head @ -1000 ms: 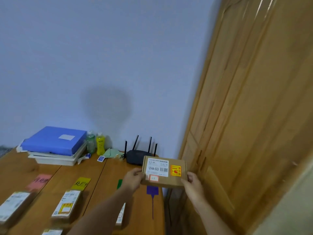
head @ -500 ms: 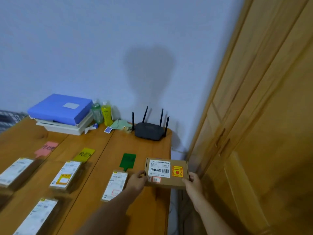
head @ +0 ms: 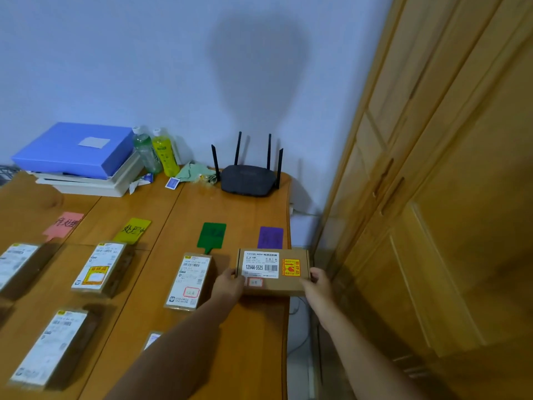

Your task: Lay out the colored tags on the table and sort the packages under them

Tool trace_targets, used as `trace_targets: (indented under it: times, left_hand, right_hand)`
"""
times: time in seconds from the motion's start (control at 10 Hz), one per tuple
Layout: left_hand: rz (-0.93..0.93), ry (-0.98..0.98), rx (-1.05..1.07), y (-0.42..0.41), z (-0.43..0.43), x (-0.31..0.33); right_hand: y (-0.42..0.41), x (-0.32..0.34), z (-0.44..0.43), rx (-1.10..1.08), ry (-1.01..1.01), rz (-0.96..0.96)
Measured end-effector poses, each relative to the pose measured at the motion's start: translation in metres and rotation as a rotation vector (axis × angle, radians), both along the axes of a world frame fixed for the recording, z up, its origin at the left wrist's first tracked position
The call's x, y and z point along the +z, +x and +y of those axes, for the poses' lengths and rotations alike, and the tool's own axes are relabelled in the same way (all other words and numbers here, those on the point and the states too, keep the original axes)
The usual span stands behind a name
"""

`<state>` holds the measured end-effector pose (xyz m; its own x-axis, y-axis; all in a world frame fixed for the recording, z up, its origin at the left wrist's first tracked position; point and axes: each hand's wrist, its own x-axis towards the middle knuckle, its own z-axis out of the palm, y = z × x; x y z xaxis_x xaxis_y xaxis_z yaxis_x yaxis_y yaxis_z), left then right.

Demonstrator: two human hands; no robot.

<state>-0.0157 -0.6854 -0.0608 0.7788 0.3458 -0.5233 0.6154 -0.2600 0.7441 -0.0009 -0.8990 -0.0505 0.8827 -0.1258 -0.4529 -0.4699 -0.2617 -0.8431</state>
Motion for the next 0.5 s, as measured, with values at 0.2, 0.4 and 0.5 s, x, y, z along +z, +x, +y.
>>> trace_targets:
  times: [0.2, 0.4, 0.5]
  left_hand:
    - [0.092, 0.083, -0.026, 0.003, -0.002, -0.007]
    - [-0.014, 0.463, -0.236, -0.008, -0.005, 0.009]
    - [-0.245, 0.637, -0.441, -0.013, -0.001, 0.032]
  right_hand:
    - [-0.013, -0.007, 0.001, 0.050, -0.018, 0.015]
    - [-0.016, 0.007, 0.003, 0.190, -0.177, -0.038]
    - [-0.012, 0.024, 0.011, 0.263, -0.299, -0.099]
